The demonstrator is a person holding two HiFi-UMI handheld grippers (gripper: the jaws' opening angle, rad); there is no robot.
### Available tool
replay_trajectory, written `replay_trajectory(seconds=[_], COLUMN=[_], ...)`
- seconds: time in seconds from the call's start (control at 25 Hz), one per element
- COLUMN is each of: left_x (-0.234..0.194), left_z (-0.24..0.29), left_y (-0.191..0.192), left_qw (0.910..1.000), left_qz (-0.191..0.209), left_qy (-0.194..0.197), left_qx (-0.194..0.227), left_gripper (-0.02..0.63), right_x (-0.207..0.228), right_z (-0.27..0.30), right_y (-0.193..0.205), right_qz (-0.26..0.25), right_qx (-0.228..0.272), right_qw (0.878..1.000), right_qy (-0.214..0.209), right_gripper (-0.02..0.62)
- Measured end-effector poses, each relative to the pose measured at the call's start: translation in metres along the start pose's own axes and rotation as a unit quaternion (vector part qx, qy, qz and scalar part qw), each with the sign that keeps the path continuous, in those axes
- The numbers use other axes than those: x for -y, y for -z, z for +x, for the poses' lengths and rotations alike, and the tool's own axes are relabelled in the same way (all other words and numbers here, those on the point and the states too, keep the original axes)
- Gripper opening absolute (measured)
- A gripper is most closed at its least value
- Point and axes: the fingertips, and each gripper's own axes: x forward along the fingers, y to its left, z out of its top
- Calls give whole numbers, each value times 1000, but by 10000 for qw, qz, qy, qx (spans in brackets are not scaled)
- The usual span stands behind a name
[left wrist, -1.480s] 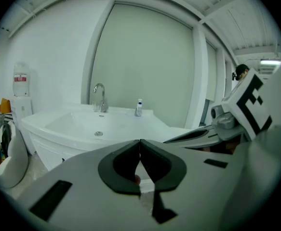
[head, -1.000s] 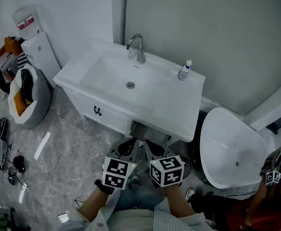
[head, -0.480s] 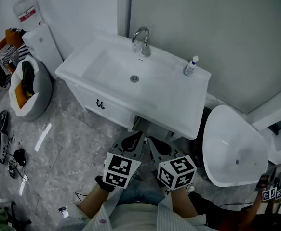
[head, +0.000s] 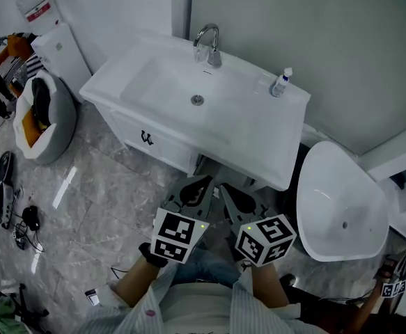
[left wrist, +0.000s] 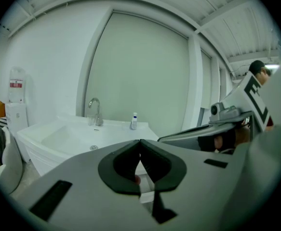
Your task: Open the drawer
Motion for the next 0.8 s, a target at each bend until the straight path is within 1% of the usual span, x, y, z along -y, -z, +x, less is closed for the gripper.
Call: replay_trajectory(seconds=[0.16,0.64,0.8], left_x=[0,-6,-7], left_z=[0,-2,0], left_y=[0,-6,-11], left_qw=[10000,9999,9998], left_qz=[7,104,123], left_qy=[19,77,176], left_qx=[0,37,45], left_gripper=[17,17,17], right_x=[-1,-4,-3], right_z=[0,6,6], right_y=[-4,-7,-8], right_qz=[23,-118,-99], right_qx=[73,20,8], right_qw=[10000,9999,9999], right_qy=[-21,11,49], right_gripper=[8,8,8])
